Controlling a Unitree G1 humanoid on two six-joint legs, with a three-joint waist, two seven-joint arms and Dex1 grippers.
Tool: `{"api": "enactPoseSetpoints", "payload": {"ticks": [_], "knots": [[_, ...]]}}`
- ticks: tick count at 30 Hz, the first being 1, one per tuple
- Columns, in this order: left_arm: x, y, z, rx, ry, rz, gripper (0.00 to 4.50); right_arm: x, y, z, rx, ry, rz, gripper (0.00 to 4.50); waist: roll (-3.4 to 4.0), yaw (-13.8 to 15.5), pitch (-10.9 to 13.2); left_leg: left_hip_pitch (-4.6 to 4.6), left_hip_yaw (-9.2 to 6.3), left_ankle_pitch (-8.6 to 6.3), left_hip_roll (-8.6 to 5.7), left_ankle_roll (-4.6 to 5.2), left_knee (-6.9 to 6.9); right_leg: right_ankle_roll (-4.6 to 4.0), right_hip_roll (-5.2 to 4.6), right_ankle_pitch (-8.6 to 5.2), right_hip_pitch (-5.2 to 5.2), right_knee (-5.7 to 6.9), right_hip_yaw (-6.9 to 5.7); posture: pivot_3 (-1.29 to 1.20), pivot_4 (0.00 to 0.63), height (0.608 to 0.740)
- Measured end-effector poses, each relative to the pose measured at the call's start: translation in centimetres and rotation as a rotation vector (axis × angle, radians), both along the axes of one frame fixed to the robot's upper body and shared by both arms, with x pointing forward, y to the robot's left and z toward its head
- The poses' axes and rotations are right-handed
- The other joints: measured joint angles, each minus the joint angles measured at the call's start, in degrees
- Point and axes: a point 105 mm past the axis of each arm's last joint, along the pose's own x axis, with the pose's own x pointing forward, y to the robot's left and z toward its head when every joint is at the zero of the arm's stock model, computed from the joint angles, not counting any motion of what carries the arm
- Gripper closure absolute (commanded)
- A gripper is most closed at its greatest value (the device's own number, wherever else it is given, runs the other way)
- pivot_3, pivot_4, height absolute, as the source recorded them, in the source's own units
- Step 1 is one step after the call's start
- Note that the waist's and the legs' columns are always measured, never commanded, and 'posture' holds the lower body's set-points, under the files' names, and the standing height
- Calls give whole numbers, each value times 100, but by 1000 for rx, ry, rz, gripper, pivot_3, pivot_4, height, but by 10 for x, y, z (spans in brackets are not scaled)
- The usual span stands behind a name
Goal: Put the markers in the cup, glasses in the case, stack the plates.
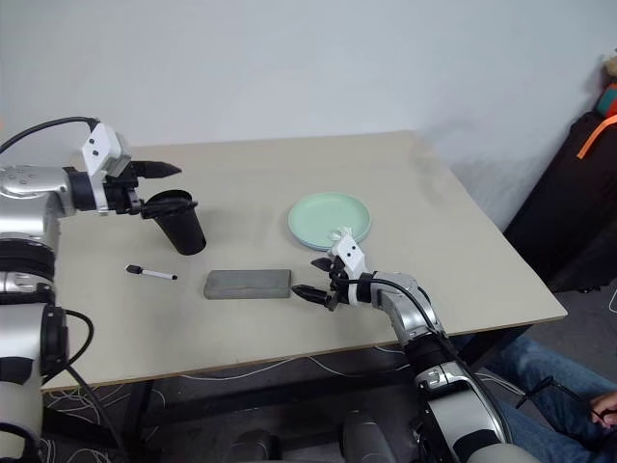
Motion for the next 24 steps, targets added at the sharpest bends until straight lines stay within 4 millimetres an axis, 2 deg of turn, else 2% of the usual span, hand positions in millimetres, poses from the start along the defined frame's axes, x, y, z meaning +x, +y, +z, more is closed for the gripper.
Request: {"api": "enactPoseSetpoints", "payload": {"ticks": [3,8,11,18,24], "knots": [[-10,2,-6,86,85,-59,355,0,1,-2,2,7,1,48,0,-2,0,2,-1,0,1,1,0,-2,0,-1,0,3,0,0,0,740],[-15,26,-26,428,176,-58,355,1,2,0,1,0,3,48,0,-6,1,1,0,0,1,1,0,-4,0,-2,-1,3,1,0,0,740],[-15,35,-42,571,206,-66,355,2,3,2,2,-8,6,48,0,10,1,-1,-1,0,1,1,0,-4,0,-2,-2,2,1,0,0,740],[-8,31,-68,730,225,-104,355,3,3,1,-6,-8,4,48,-5,19,2,-4,1,0,1,1,0,-3,0,-2,-6,2,3,0,0,740],[-11,52,-90,888,268,-65,355,4,0,1,-10,-10,-5,48,-7,6,3,-5,2,0,1,2,0,-2,2,-2,-9,5,5,0,0,740]]}}
